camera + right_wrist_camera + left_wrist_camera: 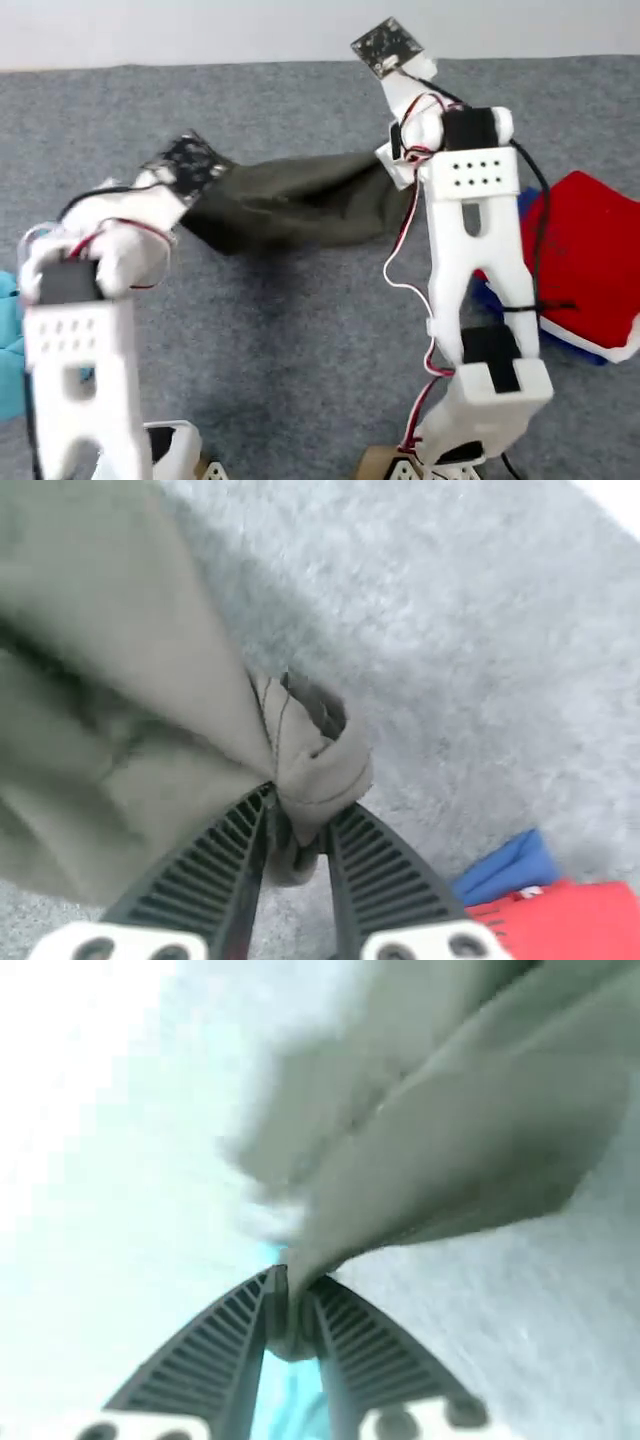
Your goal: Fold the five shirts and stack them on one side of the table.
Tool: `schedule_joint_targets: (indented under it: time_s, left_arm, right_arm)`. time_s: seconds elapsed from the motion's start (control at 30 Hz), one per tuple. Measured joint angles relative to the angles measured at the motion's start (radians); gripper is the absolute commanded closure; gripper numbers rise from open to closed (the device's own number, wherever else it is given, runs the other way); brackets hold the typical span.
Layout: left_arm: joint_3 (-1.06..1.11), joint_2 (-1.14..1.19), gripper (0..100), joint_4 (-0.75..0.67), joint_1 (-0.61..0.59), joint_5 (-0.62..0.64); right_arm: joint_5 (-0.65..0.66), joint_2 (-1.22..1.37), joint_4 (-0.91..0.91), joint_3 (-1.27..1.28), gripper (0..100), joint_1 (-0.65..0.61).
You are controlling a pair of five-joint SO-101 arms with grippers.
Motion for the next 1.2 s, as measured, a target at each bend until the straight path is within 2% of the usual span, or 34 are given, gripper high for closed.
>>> schedule_joint_targets:
  time_s: [0.2,0.4,0.57,0.73,0.83,0.93,1.13,1.2]
  left_arm:
    - [-0.012,-0.261,100,-0.061,-0.021,0.152]
    - [-0.014,-0.4,100,-0.061,-0.089,0.173]
    - [0.038,-0.391,100,-0.061,-0.175,0.173]
    - [0.157,-0.368,100,-0.061,-0.25,0.173]
    - [0.241,-0.367,99,-0.092,-0.29,0.173]
    - [0.324,-0.367,99,-0.153,-0.328,0.166]
    - [0.494,-0.365,99,-0.253,-0.381,0.144]
    - [0.537,-0.365,99,-0.27,-0.391,0.138]
  right_arm:
    - [0.002,-0.098,0.037,0.0,98.8,0.018]
    - [0.052,-0.077,0.057,0.0,98.8,0.015]
    - [0.094,0.12,-0.005,0.0,98.1,-0.06]
    - [0.104,0.333,-0.068,-0.006,84.6,-0.12]
    - [0.034,0.379,-0.064,-0.074,77.5,-0.121]
    - [-0.046,0.384,0.005,-0.189,76.9,-0.123]
    - [-0.068,0.384,0.267,-0.43,77.2,-0.13]
    - [-0.068,0.384,0.302,-0.465,77.2,-0.127]
